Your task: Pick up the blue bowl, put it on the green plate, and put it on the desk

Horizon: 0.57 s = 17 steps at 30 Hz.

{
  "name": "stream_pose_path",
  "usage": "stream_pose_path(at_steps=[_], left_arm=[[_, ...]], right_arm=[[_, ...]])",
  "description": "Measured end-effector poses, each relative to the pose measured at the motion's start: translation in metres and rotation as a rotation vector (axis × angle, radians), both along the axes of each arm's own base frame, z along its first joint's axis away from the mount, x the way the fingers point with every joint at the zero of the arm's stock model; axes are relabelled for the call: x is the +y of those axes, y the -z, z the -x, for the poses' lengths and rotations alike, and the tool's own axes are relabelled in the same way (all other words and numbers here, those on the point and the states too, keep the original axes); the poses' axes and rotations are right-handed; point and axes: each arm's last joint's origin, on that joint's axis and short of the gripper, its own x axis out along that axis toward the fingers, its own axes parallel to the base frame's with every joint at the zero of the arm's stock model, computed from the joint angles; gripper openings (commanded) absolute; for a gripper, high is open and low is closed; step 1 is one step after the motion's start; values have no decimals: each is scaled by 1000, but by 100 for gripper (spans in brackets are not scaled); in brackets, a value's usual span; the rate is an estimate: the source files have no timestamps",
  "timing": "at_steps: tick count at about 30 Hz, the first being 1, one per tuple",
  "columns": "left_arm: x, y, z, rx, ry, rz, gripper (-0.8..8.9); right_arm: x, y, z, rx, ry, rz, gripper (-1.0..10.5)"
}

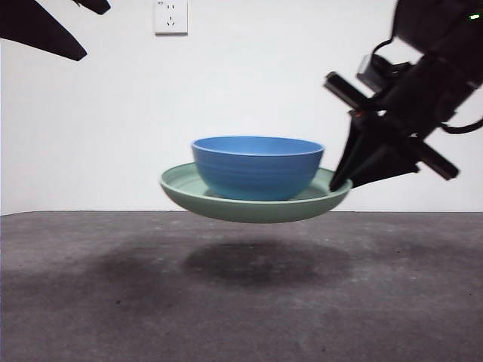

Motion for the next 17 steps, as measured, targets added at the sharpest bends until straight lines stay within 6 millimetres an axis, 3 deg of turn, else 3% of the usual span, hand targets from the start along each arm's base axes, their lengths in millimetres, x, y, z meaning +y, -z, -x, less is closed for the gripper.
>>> stream_pose_path(at_steps=[4, 9, 17], left_arm=[[0, 0, 0, 1, 0, 0, 250], [0, 0, 0, 1, 0, -1, 250], [1, 1, 1, 14, 0, -9, 250]], right_arm=[[15, 3, -13, 9, -22, 10, 13], [28, 24, -28, 67, -37, 38, 13], [31, 55, -37, 153, -34, 73, 13]])
